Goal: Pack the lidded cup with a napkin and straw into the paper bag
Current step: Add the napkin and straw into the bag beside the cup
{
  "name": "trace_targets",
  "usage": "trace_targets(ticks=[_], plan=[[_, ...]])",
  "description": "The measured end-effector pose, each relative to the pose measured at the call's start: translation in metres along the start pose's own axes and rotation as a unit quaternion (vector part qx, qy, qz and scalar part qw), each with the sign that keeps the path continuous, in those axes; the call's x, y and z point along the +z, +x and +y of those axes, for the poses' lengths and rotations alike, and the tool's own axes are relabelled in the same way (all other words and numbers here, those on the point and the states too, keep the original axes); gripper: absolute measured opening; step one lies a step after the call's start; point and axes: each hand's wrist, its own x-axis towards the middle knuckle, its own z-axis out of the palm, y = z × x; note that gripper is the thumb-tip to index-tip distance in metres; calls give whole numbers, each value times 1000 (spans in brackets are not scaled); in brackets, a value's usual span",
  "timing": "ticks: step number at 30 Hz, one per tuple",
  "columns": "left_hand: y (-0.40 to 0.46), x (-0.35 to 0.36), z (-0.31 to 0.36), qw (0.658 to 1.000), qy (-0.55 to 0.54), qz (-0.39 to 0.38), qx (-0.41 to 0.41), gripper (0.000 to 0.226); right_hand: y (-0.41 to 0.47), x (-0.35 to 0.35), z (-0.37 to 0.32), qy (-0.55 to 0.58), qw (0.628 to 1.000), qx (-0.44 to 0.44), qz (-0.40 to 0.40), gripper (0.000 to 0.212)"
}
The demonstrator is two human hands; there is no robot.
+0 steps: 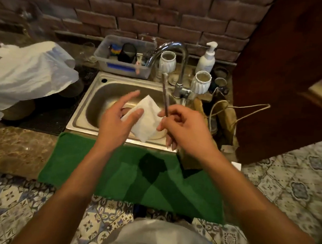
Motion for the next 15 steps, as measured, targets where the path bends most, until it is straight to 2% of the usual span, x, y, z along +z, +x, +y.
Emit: trace_targets(ticks=[5,9,15], plan=[[8,53,68,996,-49,-35,58,51,-12,-87,-37,49,997,-65,8,21],[11,92,104,993,-51,-52,89,51,-12,-144,-44,39,997,-63,35,23],[11,142,134,990,-52,-80,105,52,-4,-191,-26,-5,998,-43,-34,28]])
